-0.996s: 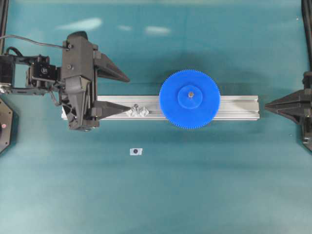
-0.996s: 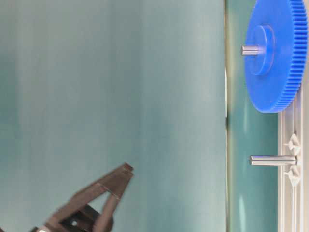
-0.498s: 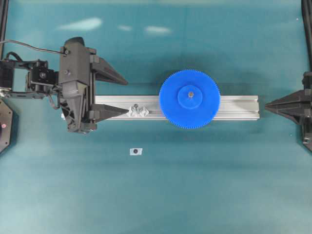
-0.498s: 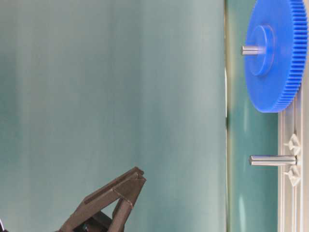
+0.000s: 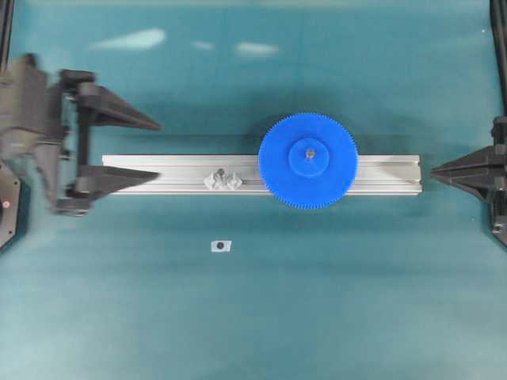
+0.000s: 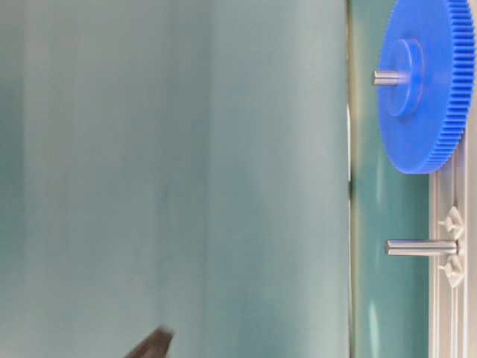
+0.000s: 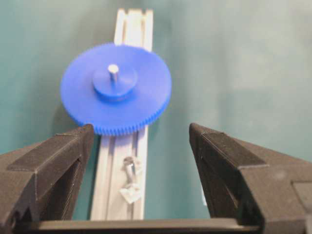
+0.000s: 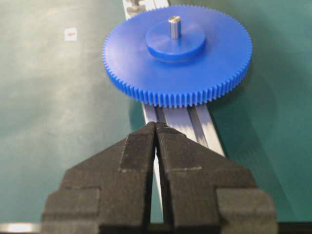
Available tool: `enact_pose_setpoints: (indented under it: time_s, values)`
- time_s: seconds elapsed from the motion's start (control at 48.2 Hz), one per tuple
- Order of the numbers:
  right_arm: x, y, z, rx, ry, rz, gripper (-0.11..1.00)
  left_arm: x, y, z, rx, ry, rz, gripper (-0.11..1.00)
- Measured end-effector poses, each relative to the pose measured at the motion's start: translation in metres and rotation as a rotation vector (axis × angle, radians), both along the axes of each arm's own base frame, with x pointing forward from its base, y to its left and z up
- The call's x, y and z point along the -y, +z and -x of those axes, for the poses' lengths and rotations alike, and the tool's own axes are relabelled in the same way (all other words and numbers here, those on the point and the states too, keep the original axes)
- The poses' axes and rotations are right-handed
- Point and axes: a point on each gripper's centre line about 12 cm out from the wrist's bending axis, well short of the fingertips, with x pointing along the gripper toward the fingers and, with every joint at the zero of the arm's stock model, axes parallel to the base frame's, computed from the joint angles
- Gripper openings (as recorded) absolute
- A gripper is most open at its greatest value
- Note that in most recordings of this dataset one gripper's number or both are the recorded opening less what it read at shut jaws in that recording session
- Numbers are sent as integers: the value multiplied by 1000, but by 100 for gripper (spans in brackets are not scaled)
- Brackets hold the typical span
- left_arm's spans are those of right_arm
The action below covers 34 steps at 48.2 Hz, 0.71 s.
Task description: Insert the large gear onto the shaft.
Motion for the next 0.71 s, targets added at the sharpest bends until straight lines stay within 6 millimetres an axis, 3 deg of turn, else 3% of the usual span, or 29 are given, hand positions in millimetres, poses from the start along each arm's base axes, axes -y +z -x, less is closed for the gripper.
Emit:
enact_pose_setpoints:
  time_s: [0.125, 0.477, 0.706]
  values:
    - [0, 0, 0, 2, 0, 0, 8, 1, 2, 21, 40, 0, -5, 79]
    - [0, 0, 0, 0, 0, 0, 9, 3, -15, 59, 34, -1, -3, 79]
    - [0, 0, 0, 0, 0, -1, 8, 5, -26, 97, 136, 0, -9, 79]
